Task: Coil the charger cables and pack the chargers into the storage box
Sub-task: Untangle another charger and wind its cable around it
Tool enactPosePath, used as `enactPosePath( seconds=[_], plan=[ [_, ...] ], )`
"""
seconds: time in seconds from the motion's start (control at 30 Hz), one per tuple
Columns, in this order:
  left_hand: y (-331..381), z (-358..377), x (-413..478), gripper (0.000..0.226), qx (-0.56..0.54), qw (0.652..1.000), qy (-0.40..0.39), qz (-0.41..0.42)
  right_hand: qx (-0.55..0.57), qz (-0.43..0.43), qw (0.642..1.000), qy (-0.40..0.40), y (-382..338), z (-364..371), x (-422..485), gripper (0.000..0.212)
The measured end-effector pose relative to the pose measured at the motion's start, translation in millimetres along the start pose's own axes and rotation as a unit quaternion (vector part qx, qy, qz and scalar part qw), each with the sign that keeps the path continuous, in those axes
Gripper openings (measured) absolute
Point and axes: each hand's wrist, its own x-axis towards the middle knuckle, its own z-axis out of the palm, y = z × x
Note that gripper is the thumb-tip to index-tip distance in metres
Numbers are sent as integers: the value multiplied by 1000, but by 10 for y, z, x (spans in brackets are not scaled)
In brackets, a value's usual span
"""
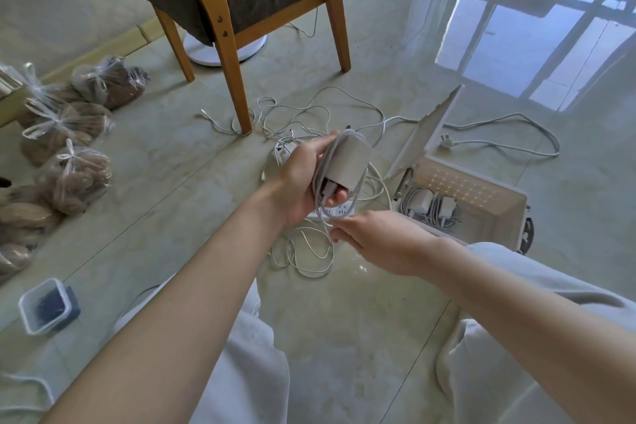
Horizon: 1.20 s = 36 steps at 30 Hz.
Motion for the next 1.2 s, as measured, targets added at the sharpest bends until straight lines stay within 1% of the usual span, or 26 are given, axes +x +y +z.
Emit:
enactPosePath(
  seconds=[0.07,0.2,0.3,0.4,0.47,0.57,0.63,0.73,0.8,0.93,1.0,1.03,1.1,1.13,1.2],
  plan=[
    [-13,-2,5,44,71,997,-11,1,-38,20,999,6,91,-44,3,29],
    [-37,-34,11,49,196,980,1,13,-59,58,995,47,208,-61,20,36],
    [-94,-81,37,38,307,950,40,49,-90,67,990,87,279,-68,51,38],
    [-140,-121,46,32,387,919,64,44,-102,61,986,118,326,-126,43,34],
    [-152,-180,53,34,448,890,76,44,-109,59,982,141,349,-180,27,38],
    [-144,-292,65,40,547,828,116,42,-90,73,977,177,394,-232,17,35],
    [-139,-318,55,37,576,805,137,39,-70,87,973,204,376,-250,16,32],
    [-136,-294,43,31,626,759,169,63,-55,95,966,236,279,-254,25,31],
    [-158,-282,60,31,645,741,169,79,-56,96,963,245,225,-253,24,32],
    [-205,-246,76,37,652,734,163,92,-39,102,964,242,150,-256,16,30],
    [-206,-215,71,39,638,741,181,103,-16,100,967,234,91,-245,-4,30],
    [-204,-208,68,40,623,751,190,108,-1,95,969,230,52,-240,-18,30],
    [-201,-210,93,39,577,781,208,116,41,70,973,215,-33,-232,-51,30],
    [-195,-203,107,37,542,804,216,117,64,52,975,204,-74,-224,-66,30],
    [-187,-178,144,29,425,868,225,122,96,11,978,183,-149,-199,-93,28]
  ],
)
